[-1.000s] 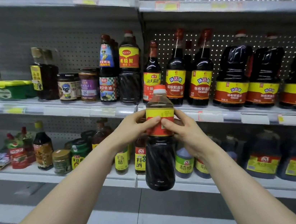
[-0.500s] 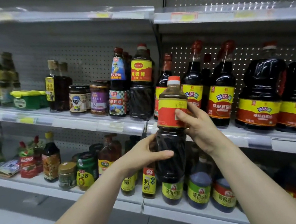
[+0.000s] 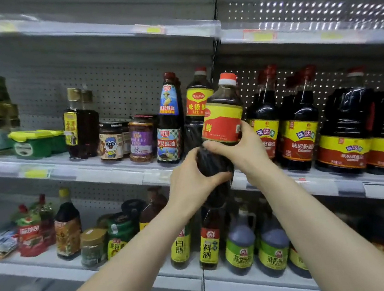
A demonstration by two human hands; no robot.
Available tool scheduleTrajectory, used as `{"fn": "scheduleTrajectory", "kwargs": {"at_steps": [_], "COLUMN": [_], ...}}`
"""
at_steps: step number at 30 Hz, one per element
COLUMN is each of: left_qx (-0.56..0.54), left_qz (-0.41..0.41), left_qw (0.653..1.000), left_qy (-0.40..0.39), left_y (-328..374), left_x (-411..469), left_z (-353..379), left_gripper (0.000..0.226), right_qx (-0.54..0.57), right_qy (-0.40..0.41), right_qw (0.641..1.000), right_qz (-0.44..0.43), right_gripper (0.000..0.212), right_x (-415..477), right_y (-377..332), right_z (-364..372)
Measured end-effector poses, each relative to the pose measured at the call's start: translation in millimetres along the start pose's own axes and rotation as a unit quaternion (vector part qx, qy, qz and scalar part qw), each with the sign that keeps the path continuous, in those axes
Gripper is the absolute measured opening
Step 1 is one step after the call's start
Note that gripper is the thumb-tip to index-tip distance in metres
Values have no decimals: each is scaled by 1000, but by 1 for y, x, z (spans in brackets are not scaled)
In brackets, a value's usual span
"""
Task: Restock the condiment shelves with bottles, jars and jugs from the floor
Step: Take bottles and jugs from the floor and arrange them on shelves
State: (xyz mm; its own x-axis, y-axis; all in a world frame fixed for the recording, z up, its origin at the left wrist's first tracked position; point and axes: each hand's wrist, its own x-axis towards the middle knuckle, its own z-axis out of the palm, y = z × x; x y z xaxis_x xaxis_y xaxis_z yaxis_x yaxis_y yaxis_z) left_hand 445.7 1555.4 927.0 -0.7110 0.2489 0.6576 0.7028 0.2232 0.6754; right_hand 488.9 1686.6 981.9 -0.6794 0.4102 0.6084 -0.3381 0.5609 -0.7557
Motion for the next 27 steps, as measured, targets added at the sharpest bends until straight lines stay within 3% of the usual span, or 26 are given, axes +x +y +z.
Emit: {"fn": "scheduleTrajectory", "kwargs": {"at_steps": [5, 10, 12, 14, 17, 20, 23, 27], "left_qx": [-57, -261, -312, -330, -303, -262, -191, -147], "left_qz": [9, -79, -98, -102, -83, -57, -24, 3], "left_qw": [991, 921, 895, 889, 912, 943, 973, 986], "left_qy": [-123, -278, -304, -301, -263, -200, -128, -75], "left_y": [-20, -29, -31, -34, -38, -40, -37, -30], "left_x": [16, 27, 30, 31, 30, 31, 35, 42], "left_z": [-34, -55, -57, -55, -47, -42, -38, -34], "left_gripper": [84, 46, 43, 49, 64, 60, 57, 55], "right_qx": [116, 195, 201, 190, 152, 23, -85, -121], "right_qy": [-5, -58, -83, -106, -107, -73, -55, -10], "right_qw": [992, 977, 974, 974, 981, 996, 994, 992], "right_qz": [51, 69, 63, 60, 57, 37, 33, 32], "right_gripper": [75, 80, 76, 74, 68, 53, 67, 72], "right_x": [5, 11, 11, 11, 9, 2, -4, 8], "right_y": [-6, -11, -14, -16, -19, -24, -26, -32], "right_z": [5, 3, 2, 3, 4, 10, 26, 35]}}
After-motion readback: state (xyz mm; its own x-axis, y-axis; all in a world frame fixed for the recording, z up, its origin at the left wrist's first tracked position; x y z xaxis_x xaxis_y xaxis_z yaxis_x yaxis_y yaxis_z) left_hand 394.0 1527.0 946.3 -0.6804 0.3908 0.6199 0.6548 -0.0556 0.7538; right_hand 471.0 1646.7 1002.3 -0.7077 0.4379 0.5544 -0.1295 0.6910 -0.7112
